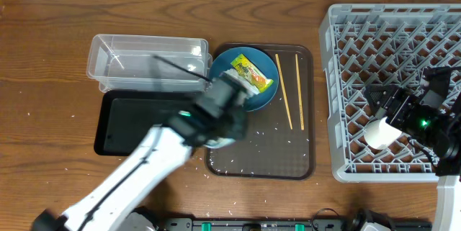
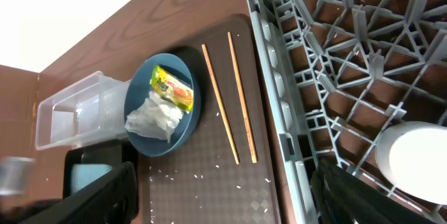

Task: Sort waste into correct bins and load items into the dishwasher rack
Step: 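Grasp the light-blue rice bowl with left gripper and lift it, then tip the light-blue bowl over the black tray to pour out rice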

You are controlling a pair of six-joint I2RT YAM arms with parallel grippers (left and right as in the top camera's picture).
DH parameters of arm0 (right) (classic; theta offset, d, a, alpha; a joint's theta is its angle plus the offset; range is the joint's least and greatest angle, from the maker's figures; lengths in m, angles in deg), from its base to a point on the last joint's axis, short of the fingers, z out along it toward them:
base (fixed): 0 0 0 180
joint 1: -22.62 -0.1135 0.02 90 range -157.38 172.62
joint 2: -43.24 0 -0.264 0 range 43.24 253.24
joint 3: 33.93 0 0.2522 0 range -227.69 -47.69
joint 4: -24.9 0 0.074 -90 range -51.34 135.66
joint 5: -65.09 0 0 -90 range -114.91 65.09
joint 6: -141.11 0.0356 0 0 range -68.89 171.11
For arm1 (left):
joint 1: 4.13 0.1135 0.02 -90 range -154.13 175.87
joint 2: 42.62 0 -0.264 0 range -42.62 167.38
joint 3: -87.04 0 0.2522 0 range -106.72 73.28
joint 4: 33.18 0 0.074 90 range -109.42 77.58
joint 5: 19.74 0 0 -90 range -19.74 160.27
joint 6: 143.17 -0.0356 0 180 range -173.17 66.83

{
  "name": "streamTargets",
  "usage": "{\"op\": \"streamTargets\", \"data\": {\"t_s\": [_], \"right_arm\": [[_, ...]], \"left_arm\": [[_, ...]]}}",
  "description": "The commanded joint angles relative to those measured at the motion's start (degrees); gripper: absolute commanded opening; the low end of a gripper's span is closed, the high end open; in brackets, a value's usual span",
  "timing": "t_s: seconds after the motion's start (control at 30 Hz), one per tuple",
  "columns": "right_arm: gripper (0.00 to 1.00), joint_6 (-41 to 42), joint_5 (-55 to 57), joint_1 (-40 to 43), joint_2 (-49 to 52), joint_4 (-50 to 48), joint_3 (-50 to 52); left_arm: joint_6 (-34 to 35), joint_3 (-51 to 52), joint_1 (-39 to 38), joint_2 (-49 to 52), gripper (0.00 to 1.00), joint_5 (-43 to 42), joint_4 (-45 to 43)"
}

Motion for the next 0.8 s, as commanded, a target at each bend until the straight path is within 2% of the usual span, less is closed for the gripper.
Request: {"op": "streamTargets", "data": {"t_s": [0.0, 0.27, 0.4, 0.5, 0.77], "right_arm": [[0.79, 0.1, 0.7, -0.5, 0.0, 0.1, 0.0], [0.79, 0.1, 0.7, -0.5, 0.0, 0.5, 0.0], [0.79, 0.1, 0.7, -0.5, 0.0, 0.5, 0.0], [0.79, 0.1, 0.7, -0.5, 0.0, 0.7, 0.0], [0.79, 0.1, 0.7, -0.5, 0.0, 1.3, 0.0]], "left_arm": [[-6.1, -0.1, 9.0, -1.1, 0.06, -12.6, 2.1], [-21.5, 6.7, 35.6, 0.4, 0.06, -43.7, 2.2], [-34.3, 10.5, 47.7, 3.6, 0.06, -63.0, 2.2], [-40.4, 13.2, 54.1, 8.4, 0.06, -74.2, 2.2], [-42.5, 15.0, 58.9, 18.8, 0.06, -75.6, 2.7]]}}
